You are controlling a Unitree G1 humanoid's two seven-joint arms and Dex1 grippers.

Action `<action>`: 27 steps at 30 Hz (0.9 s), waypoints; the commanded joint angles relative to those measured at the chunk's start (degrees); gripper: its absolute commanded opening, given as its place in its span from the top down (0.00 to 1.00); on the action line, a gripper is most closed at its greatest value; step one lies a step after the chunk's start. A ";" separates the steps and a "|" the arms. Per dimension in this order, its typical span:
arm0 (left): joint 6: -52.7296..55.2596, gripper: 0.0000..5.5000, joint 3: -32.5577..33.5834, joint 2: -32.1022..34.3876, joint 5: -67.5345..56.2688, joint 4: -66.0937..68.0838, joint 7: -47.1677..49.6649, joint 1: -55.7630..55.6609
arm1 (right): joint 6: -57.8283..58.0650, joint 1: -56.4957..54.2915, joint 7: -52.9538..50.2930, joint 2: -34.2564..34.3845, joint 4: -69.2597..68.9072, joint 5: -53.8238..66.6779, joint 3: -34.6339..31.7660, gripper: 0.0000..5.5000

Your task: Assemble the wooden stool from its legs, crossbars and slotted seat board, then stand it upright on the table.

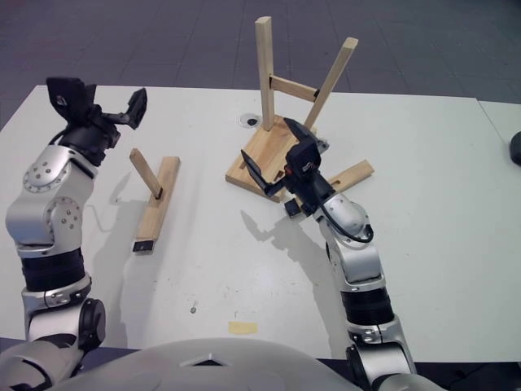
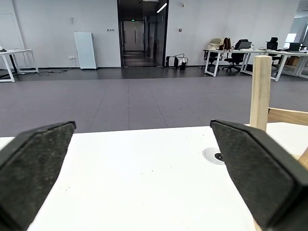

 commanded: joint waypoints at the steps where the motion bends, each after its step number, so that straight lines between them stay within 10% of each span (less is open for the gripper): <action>1: -1.22 0.02 -0.69 -0.74 1.09 2.67 -0.94 2.22 | -0.30 -0.12 0.04 0.16 0.36 -0.44 0.20 0.02; 17: 2.60 0.02 1.10 2.39 -0.11 -5.03 0.03 -9.54 | 0.57 -0.94 -0.19 0.42 -0.08 0.29 0.01 0.02; 27: -5.25 0.02 -4.54 -4.94 3.77 17.67 -3.83 8.41 | 2.41 -2.32 -0.11 0.30 -1.50 1.16 -0.16 0.02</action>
